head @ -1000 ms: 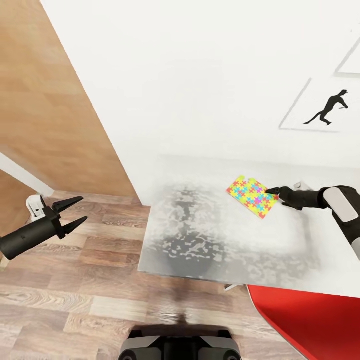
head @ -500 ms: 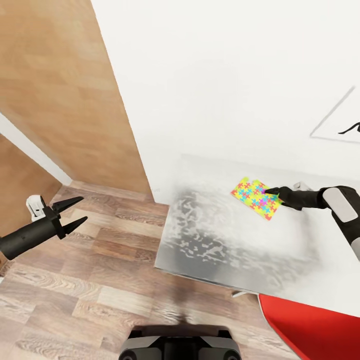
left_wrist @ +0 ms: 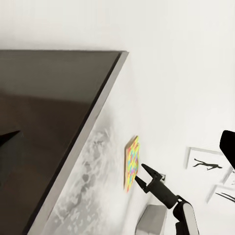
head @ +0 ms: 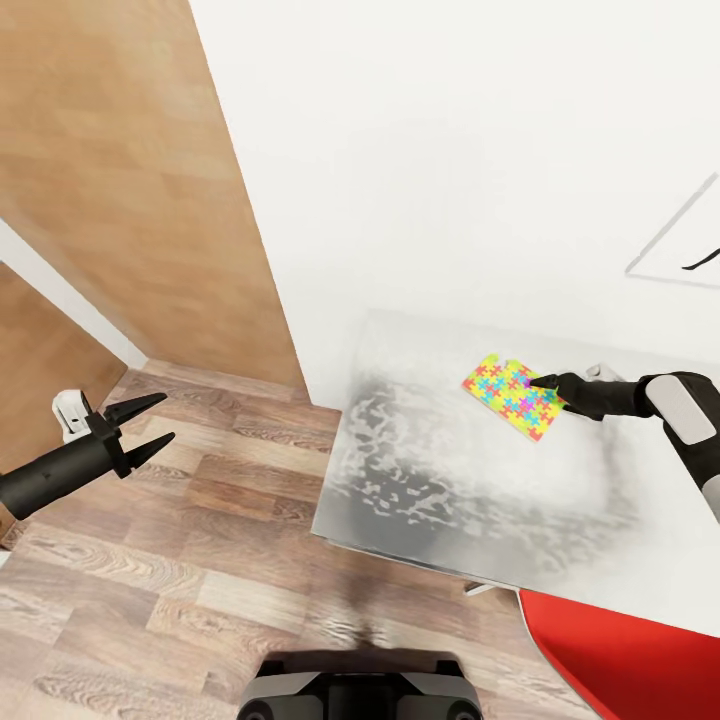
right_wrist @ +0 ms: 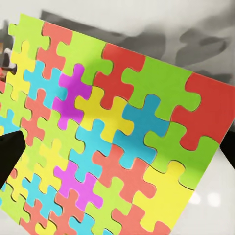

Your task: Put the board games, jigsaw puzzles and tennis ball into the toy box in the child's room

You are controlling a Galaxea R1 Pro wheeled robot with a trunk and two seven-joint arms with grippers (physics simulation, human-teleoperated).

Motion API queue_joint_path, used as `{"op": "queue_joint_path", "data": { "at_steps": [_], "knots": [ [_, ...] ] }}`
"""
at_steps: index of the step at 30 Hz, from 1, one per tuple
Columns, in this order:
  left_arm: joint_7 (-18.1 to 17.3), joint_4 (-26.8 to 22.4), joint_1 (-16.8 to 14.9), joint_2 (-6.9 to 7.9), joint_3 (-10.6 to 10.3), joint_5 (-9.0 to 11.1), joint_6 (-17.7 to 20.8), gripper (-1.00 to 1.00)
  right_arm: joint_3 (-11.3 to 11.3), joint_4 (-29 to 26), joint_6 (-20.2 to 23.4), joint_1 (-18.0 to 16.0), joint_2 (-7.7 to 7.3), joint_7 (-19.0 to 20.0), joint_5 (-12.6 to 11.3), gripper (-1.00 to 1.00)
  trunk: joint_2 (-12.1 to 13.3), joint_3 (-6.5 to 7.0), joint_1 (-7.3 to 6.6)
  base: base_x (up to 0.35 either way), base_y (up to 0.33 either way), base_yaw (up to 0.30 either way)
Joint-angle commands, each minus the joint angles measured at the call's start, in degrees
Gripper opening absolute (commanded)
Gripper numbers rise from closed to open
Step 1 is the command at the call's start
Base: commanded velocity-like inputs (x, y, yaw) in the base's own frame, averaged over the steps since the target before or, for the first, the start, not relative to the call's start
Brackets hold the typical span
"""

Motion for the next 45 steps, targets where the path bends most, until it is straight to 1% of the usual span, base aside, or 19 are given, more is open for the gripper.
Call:
{"op": "queue_joint_path", "data": {
  "at_steps": [1,5,11,45],
  "knots": [
    [0.58,-0.02,-0.08,-0.01,0.03,0.59,0.19,1.00,0.21,0.00,0.09,0.02,-0.04,0.37,-0.16,1.00,-0.07,-0.09,0.23,0.000,0.000,0.004],
    [0.58,-0.03,-0.07,-0.01,0.03,0.58,0.19,1.00,0.20,0.01,0.04,0.02,-0.03,0.37,-0.15,1.00,-0.07,-0.09,0.23,0.000,0.000,0.024],
    [0.58,-0.03,-0.07,-0.01,0.03,0.58,0.19,1.00,0.20,0.02,0.01,0.02,-0.04,0.37,-0.14,1.00,-0.07,-0.09,0.23,0.000,0.000,0.193],
    [0.58,-0.06,-0.06,-0.09,0.03,0.59,0.19,1.00,-0.02,0.02,-0.70,0.02,-0.11,0.28,-0.18,1.00,-0.07,-0.13,0.23,0.000,0.000,0.270]
  ]
}}
